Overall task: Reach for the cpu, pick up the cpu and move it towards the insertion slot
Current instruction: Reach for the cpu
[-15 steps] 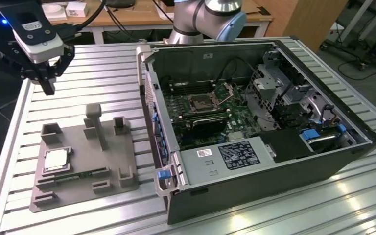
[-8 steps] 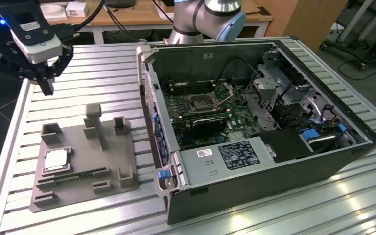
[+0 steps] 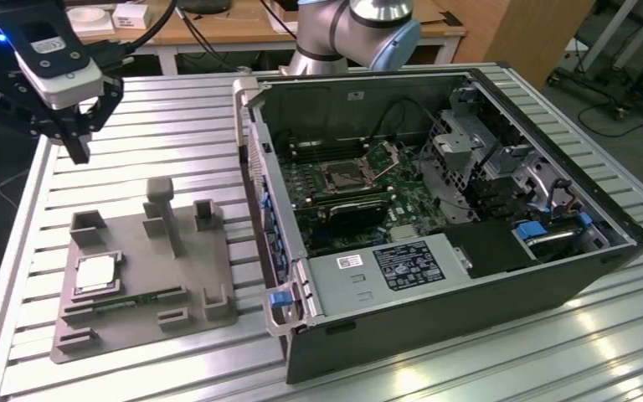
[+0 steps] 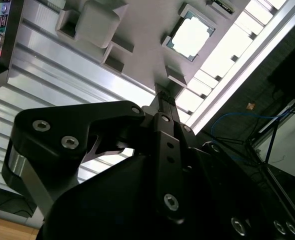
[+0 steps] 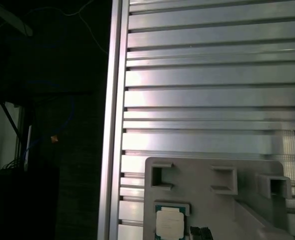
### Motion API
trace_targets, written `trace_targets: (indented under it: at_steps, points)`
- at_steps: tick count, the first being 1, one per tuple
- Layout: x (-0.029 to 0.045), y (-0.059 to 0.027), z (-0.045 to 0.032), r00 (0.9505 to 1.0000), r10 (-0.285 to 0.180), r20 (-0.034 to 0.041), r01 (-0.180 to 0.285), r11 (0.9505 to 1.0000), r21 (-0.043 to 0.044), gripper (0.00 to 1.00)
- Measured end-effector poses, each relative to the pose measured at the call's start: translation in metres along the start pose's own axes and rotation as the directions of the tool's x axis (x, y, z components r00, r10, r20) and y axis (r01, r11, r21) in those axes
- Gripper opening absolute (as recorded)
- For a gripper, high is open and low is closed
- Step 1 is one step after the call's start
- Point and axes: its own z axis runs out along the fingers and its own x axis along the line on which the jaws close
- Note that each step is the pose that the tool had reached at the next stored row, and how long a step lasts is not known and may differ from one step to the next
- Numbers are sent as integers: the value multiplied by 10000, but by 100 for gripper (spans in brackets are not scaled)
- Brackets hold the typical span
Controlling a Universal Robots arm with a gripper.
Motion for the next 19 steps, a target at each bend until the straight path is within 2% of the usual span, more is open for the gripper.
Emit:
trace_targets:
  at_steps: [19]
  points:
    - [41, 1, 7, 10000, 0, -1, 0, 10000, 1, 11]
